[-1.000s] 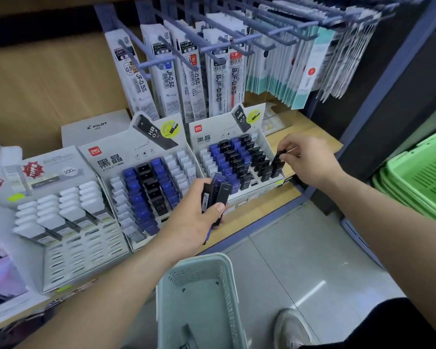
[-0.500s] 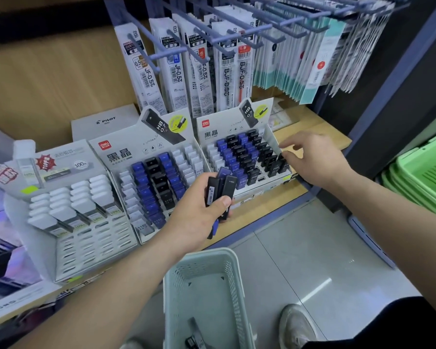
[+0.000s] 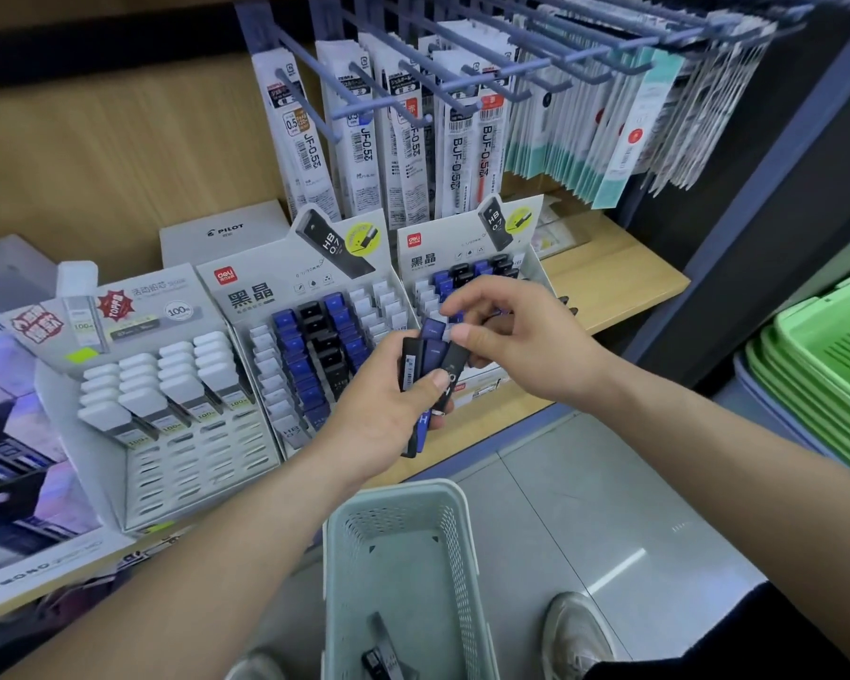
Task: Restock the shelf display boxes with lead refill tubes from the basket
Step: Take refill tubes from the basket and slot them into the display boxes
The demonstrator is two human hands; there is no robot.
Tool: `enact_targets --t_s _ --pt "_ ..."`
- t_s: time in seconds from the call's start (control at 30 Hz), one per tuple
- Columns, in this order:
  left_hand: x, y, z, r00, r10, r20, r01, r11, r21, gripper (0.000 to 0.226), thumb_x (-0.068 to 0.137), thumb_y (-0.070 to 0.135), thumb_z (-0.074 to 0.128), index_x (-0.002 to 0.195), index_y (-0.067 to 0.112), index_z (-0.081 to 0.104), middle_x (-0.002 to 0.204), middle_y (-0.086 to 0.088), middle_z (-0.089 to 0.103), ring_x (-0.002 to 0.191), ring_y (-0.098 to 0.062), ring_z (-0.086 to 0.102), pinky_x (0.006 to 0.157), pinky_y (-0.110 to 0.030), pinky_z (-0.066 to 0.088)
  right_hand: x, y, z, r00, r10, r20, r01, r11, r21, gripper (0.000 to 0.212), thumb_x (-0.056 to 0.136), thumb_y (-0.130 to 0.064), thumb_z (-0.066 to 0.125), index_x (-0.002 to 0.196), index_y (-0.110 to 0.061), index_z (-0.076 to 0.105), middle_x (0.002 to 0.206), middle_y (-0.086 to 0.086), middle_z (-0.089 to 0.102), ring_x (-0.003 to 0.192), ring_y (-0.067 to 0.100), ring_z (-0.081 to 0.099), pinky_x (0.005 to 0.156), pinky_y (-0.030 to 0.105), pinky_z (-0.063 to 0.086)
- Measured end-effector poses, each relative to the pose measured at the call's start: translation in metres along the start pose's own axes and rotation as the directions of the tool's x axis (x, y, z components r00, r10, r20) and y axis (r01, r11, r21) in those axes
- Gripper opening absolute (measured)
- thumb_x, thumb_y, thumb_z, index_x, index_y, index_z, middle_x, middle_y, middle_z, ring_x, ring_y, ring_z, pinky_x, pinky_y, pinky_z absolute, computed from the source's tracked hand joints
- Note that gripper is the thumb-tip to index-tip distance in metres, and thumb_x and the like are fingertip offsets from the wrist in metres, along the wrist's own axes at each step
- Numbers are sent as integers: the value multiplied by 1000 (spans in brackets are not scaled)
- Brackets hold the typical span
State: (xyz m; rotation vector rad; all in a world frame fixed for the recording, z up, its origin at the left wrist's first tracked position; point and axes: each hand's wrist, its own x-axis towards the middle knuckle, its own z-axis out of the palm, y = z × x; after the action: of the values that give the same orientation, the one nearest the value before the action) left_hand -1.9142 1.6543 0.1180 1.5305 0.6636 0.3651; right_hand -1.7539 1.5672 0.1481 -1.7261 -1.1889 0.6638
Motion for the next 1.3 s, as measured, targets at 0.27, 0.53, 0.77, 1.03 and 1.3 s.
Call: enact_targets --t_s 0.27,0.53,0.77,1.03,1.3 --pt "4 4 -12 989 22 -148 -21 1000 7 17 99 14 59 112 24 54 92 -5 65 72 -13 67 71 -37 60 -7 -4 -7 991 136 1 -134 977 168 10 84 0 75 90 -1 67 91 26 68 68 24 71 66 25 60" --pt "6 8 -5 980 44 -193 -25 995 97 24 99 20 61 122 23 53 101 1 66 81 -13 66 67 -22 56 -15 0 1 935 193 296 -223 972 71 39 85 6 73 116 -13 60 88 25 70 71 29 73 71 38 62" --pt "9 10 -9 984 27 -177 5 984 177 22 101 15 56 121 21 51 93 -1 68 73 -11 63 79 -38 61 -13 18 -41 969 234 80 -243 963 121 36 97 -2 59 127 -24 57 91 16 61 84 33 75 75 42 63" --pt "5 4 2 999 -1 -47 15 955 296 26 99 19 60 122 27 52 97 -3 69 76 -10 66 63 -16 52 15 48 -85 864 117 -490 -152 988 -32 10 92 -12 70 97 -15 62 97 7 70 81 29 68 77 45 60" --pt "2 6 0 999 5 -38 6 959 282 32 99 16 59 128 24 50 106 -3 68 68 1 63 63 -14 53 24 74 -79 914 79 -398 -246 888 -388 12 95 -7 64 95 -19 66 95 -5 64 87 23 66 59 22 44"
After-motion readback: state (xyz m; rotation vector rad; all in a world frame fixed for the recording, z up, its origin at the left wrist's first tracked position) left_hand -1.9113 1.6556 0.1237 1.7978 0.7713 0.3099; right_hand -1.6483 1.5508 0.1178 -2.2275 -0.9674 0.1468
